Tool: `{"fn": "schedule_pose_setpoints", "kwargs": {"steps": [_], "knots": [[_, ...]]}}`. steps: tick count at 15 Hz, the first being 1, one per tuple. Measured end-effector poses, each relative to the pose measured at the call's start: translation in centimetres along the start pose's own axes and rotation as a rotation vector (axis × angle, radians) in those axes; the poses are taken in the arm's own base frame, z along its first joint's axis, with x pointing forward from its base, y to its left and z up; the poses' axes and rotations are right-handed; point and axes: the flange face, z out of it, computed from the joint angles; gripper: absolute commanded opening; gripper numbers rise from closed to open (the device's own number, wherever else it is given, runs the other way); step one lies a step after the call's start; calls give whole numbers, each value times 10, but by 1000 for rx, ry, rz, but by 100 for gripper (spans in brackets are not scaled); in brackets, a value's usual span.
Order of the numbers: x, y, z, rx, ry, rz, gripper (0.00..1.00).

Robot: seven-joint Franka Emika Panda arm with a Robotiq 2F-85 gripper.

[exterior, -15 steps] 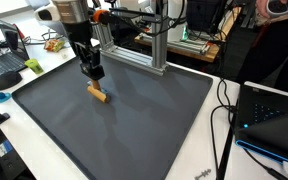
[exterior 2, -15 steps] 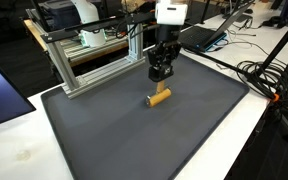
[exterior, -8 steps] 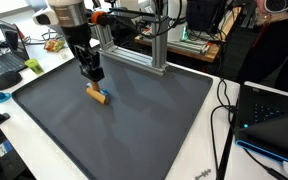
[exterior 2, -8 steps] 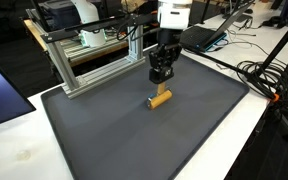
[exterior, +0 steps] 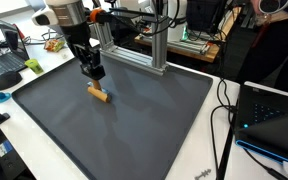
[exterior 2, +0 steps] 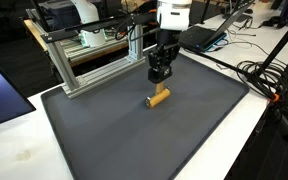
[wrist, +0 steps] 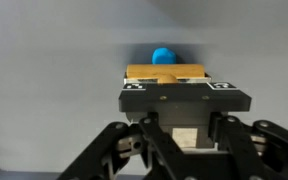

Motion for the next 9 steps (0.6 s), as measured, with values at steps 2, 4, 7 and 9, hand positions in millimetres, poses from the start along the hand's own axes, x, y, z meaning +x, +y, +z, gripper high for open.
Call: {"fn": "schedule_pose_setpoints", "kwargs": {"steps": [2,4,7,9], "knots": [[0,2,0,7,-2,-5,22],[-1,4,1,14,-4,-10,22],[-1,8,1,25,-7,-20,22],[-2,10,1,29,-9,-27,22]]}}
